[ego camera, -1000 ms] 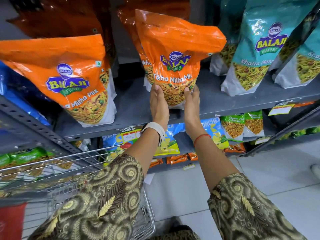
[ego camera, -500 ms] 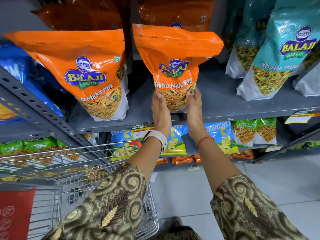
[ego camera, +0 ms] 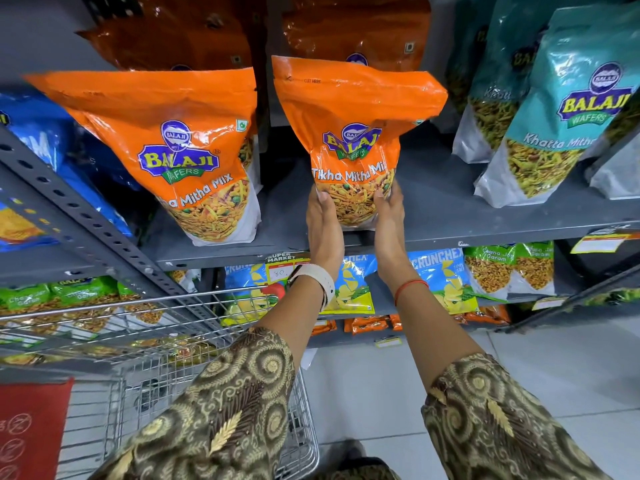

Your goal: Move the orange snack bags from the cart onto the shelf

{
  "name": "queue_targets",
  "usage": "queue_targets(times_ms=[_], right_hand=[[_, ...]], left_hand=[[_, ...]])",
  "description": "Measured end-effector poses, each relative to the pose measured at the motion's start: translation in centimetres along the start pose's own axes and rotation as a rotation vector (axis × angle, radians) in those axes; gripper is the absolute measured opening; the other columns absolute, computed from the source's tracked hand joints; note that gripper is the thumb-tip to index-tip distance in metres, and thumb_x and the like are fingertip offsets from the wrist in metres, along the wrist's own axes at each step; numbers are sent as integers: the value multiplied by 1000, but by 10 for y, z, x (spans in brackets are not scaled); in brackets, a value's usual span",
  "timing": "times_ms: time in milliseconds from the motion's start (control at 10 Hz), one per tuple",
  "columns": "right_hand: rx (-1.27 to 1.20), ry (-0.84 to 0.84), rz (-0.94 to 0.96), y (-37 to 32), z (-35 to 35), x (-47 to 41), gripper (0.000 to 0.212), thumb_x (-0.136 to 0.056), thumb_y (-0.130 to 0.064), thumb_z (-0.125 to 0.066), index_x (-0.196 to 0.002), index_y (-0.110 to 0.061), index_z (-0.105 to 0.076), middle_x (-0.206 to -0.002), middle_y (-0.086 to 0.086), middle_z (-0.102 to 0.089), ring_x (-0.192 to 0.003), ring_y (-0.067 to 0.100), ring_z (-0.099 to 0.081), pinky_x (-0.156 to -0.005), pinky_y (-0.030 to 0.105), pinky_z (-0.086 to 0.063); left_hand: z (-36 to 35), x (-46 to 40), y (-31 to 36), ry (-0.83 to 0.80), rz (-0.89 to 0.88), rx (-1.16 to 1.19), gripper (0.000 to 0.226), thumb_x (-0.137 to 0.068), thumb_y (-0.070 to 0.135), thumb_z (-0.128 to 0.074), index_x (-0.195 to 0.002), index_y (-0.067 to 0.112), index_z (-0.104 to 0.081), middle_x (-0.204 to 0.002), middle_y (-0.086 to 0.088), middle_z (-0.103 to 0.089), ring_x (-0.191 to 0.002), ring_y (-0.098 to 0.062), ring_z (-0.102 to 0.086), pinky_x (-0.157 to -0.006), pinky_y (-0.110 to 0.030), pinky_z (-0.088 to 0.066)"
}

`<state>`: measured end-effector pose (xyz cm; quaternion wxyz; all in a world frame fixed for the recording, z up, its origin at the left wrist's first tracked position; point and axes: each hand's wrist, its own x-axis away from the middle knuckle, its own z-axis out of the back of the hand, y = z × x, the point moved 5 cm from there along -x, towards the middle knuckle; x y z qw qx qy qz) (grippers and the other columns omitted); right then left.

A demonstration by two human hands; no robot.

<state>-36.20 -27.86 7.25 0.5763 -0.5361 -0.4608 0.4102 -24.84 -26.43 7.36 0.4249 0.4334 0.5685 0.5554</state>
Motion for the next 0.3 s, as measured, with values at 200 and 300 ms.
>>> queue_targets(times_ms=[200, 300], right_hand=[[-28, -2, 1, 1, 0, 5, 77, -90, -56, -42, -157, -37, -10, -164, -3, -17, -151, 21, -26, -122, 51, -28], [50, 53, 81, -10, 2, 16, 70, -99, -51, -42, -157, -37, -6, -166, -2, -12, -154, 23, -19, -123, 53, -24]], left_hand=[[7, -3, -1, 8, 4, -46, 55, -97, 60, -24, -147, 38, -29, -151, 8, -39, -142, -13, -37, -118, -46, -31], [15, 6, 4, 71, 37, -147, 59, -99, 57, -26, -153, 34, -21, -160, 7, -26, -148, -15, -27, -121, -45, -24]])
